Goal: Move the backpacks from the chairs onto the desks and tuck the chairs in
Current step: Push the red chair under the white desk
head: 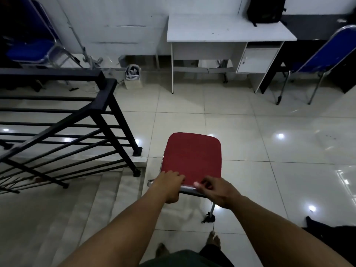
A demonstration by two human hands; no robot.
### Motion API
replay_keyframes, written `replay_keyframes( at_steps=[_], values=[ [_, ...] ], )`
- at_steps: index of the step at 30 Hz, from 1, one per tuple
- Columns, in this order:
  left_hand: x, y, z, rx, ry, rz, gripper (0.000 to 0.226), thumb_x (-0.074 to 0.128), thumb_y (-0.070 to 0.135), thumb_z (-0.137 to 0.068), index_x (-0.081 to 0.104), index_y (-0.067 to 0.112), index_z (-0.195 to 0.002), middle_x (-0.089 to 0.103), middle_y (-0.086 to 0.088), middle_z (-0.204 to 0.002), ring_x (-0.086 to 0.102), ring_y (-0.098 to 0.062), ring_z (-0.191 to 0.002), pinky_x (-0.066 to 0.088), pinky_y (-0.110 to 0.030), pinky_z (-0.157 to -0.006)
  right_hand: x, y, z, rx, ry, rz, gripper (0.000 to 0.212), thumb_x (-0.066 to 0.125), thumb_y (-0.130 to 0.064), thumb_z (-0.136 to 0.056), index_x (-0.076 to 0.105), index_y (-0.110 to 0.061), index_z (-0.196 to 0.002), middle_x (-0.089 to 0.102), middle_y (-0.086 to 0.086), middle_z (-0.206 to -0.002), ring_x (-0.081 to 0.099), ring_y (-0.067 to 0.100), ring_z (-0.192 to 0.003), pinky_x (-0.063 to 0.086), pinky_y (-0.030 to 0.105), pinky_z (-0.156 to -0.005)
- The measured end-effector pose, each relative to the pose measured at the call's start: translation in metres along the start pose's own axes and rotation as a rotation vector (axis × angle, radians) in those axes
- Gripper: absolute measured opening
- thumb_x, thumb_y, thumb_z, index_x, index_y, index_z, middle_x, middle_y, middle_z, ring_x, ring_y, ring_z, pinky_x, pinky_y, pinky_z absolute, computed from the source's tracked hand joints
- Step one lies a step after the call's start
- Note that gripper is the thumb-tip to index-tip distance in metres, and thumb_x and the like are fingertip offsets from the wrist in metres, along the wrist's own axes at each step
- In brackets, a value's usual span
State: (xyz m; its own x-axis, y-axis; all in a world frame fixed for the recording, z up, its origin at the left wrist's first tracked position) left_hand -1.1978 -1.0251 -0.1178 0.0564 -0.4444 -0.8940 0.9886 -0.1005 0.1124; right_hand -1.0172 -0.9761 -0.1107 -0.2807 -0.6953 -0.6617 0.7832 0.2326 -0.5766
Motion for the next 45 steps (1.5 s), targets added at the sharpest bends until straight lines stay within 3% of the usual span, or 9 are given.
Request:
replay_keyframes(
  at_steps=[3, 7, 10, 15, 24, 34, 45],
  values=[
    [0.0, -0.005, 0.004, 0.066, -0.041, 0.137, 0.049, 0.066, 0.016, -0.081, 0.055, 0.028, -0.128, 0.06, 0.003, -0.119, 0.057, -0.02, -0.109, 0.049, -0.034, -0.088, 0.006, -0.005, 0.006, -0.097, -0.023, 0.35, 0.07, 0.042, -0.088, -0.072, 0.055, -0.032, -0.111, 0.063, -0.011, -0.098, 0.06, 0.013, -0.083, 0.049, 0.03, -0.071],
    [-0.001, -0.016, 0.006, 0.097, 0.015, 0.112, 0.052, 0.066, 0.019, -0.088, 0.052, 0.035, -0.135, 0.061, 0.008, -0.125, 0.057, -0.016, -0.112, 0.05, -0.034, -0.092, 0.007, -0.001, 0.002, -0.036, 0.044, 0.488, 0.025, 0.059, -0.036, -0.082, 0.059, -0.028, -0.106, 0.065, -0.002, -0.098, 0.059, 0.02, -0.079, 0.046, 0.029, -0.068],
    [-0.004, -0.014, 0.003, 0.044, 0.018, 0.058, 0.057, 0.062, 0.011, -0.088, 0.052, 0.036, -0.138, 0.063, 0.001, -0.125, 0.061, -0.022, -0.11, 0.05, -0.036, -0.09, 0.006, -0.003, 0.0, -0.042, 0.069, 0.511, 0.024, 0.057, -0.019, -0.083, 0.063, -0.026, -0.105, 0.066, 0.002, -0.095, 0.053, 0.021, -0.071, 0.042, 0.027, -0.065],
    [-0.003, -0.01, -0.005, 0.008, 0.045, 0.03, 0.061, 0.059, 0.005, -0.085, 0.053, 0.038, -0.136, 0.065, -0.004, -0.121, 0.064, -0.026, -0.103, 0.052, -0.037, -0.087, 0.001, 0.003, -0.001, -0.085, 0.108, 0.587, 0.033, 0.056, -0.016, -0.082, 0.062, -0.026, -0.113, 0.068, 0.004, -0.099, 0.064, 0.027, -0.084, 0.042, 0.028, -0.069],
    [-0.018, 0.005, -0.031, -0.049, 0.122, 0.056, 0.063, 0.062, 0.006, -0.084, 0.053, 0.039, -0.136, 0.067, -0.005, -0.116, 0.065, -0.028, -0.103, 0.052, -0.039, -0.088, -0.024, 0.021, -0.016, -0.029, 0.172, 0.613, 0.036, 0.059, -0.017, -0.08, 0.065, -0.028, -0.114, 0.071, -0.001, -0.092, 0.066, 0.023, -0.078, 0.055, 0.031, -0.074],
    [-0.039, 0.005, -0.06, -0.076, 0.149, 0.028, 0.061, 0.066, 0.011, -0.083, 0.055, 0.041, -0.135, 0.069, -0.002, -0.117, 0.066, -0.026, -0.102, 0.052, -0.037, -0.088, -0.056, 0.022, -0.032, -0.039, 0.211, 0.592, 0.034, 0.059, -0.016, -0.085, 0.065, -0.032, -0.114, 0.07, -0.002, -0.097, 0.064, 0.024, -0.083, 0.033, 0.027, -0.066],
    [-0.066, 0.01, -0.112, -0.112, 0.166, 0.016, 0.061, 0.065, 0.01, -0.083, 0.056, 0.041, -0.135, 0.068, 0.0, -0.12, 0.065, -0.024, -0.104, 0.051, -0.036, -0.091, -0.105, 0.043, -0.071, -0.097, 0.211, 0.576, 0.028, 0.058, -0.02, -0.086, 0.068, -0.031, -0.11, 0.071, -0.003, -0.089, 0.065, 0.022, -0.077, 0.037, 0.026, -0.063]
  ],
)
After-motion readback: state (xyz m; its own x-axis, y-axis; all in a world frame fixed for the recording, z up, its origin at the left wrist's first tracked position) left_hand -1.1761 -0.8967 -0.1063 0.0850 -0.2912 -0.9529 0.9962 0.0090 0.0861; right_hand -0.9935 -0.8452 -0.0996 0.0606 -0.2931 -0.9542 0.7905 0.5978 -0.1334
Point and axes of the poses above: each hand's wrist, its own z-axis away from the middle knuckle, its own x-axis out of the palm, y = z × x, the point moved 4 cm from there along -z, towards the middle knuckle
